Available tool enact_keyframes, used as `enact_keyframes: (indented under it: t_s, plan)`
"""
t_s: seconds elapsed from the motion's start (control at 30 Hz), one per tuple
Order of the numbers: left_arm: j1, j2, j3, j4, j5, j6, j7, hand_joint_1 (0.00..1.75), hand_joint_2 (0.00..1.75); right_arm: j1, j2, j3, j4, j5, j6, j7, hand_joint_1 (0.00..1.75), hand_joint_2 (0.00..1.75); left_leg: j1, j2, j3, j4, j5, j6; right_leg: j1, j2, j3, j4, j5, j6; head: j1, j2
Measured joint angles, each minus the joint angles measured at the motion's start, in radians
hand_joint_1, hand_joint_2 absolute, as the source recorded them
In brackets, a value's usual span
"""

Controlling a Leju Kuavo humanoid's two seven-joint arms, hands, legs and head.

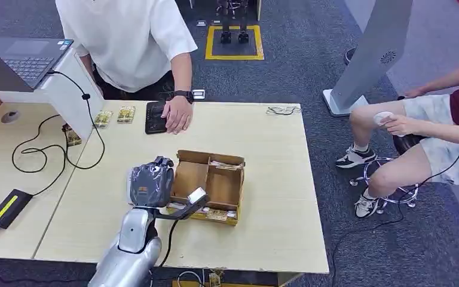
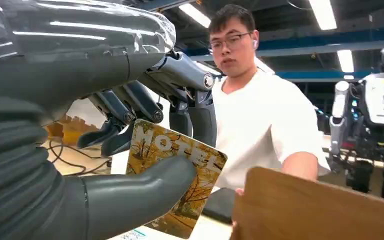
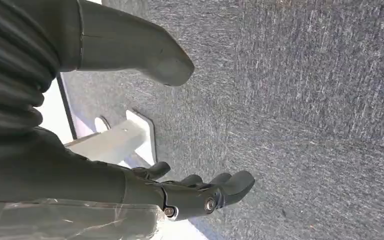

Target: Pass the card to the sensor for recognition and then transmit it.

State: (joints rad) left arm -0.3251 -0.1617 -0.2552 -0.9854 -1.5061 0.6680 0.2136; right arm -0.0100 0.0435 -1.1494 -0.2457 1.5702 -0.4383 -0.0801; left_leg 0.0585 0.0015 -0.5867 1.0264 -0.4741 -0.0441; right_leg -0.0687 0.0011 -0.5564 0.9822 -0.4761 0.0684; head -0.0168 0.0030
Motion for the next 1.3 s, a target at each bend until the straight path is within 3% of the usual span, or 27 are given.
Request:
enact_keyframes:
  t_s: [0.33,0.47,0.97,1.3]
  plan:
    - [-0.017,0.012,-0.026,0.065,0.019,0.006,0.068,1.75,1.75,0.002,-0.003,0.001,-0.002,0.000,0.003,0.010,0.00,1.75,0.000,0.000,0.000,0.000,0.000,0.000,0.000,0.000,0.000,0.000,0.000,0.000,0.000,0.000]
    - [-0.017,0.017,-0.026,0.065,0.041,0.020,0.071,1.75,1.75,0.005,-0.003,0.002,-0.003,0.000,0.002,0.014,0.00,1.75,0.000,0.000,0.000,0.000,0.000,0.000,0.000,0.000,0.000,0.000,0.000,0.000,0.000,0.000]
    - [0.021,0.027,0.018,-0.039,0.070,0.022,-0.022,1.75,1.75,0.011,-0.003,0.002,-0.003,0.000,0.000,0.010,0.00,1.75,0.000,0.000,0.000,0.000,0.000,0.000,0.000,0.000,0.000,0.000,0.000,0.000,0.000,0.000]
    - [0.026,0.029,0.043,-0.051,0.053,0.022,-0.002,1.75,1.75,0.011,-0.003,0.002,-0.003,0.000,0.000,0.007,0.00,1.75,0.000,0.000,0.000,0.000,0.000,0.000,0.000,0.000,0.000,0.000,0.000,0.000,0.000,0.000]
